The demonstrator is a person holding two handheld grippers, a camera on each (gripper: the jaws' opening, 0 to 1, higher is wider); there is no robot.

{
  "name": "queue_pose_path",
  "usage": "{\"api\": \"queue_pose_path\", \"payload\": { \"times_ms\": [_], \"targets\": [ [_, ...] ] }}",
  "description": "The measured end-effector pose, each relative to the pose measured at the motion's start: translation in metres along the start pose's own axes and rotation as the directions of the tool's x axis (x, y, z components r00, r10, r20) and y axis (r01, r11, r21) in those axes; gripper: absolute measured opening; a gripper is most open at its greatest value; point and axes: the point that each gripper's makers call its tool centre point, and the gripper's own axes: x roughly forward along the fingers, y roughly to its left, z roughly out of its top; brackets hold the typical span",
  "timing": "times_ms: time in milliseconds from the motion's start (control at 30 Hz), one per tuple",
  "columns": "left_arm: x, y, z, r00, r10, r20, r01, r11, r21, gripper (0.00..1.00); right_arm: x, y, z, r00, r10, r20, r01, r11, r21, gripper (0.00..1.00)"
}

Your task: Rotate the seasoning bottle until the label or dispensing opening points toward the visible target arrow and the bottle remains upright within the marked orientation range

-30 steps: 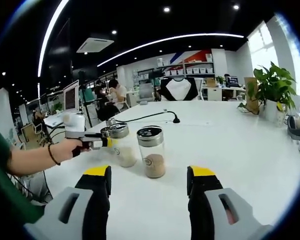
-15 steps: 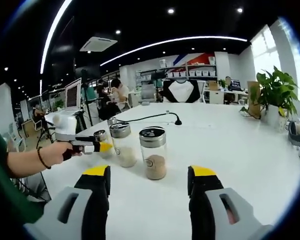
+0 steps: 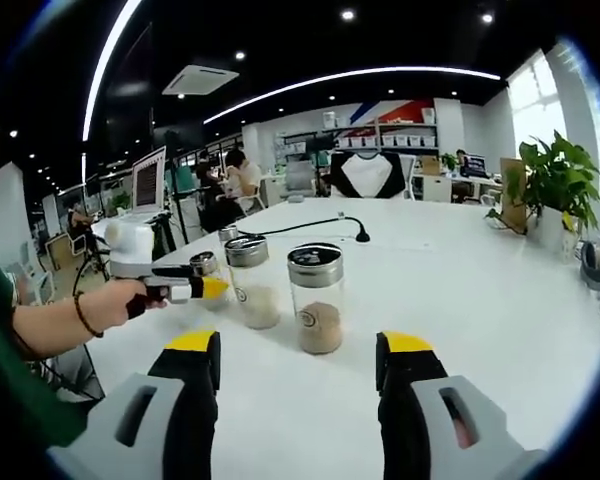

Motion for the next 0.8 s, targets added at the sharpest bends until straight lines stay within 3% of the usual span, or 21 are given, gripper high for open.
{"api": "queue_pose_path", "payload": {
  "times_ms": [533, 700, 800],
  "targets": [
    [-0.0018, -0.0010, -0.0023, 0.999, -0.031, 0.010, 0.031, 1.000, 0.005, 0.37, 0.0008, -0.0012, -0.0009, 1.000, 0.006, 0.001, -0.006, 1.000, 0.030, 0.62],
    [-0.0025, -0.0021, -0.0023, 0.996, -0.072, 0.049, 0.071, 0.997, 0.018, 0.37, 0.0002, -0.0031, -0.0015, 1.000, 0.000, -0.004, 0.000, 1.000, 0.027, 0.61],
    [-0.0025, -0.0035, -0.0020, 0.994, -0.096, 0.044, 0.094, 0.995, 0.031, 0.37, -0.0005, -0.0046, -0.0021, 1.000, -0.004, -0.007, 0.005, 1.000, 0.027, 0.61]
  ]
}}
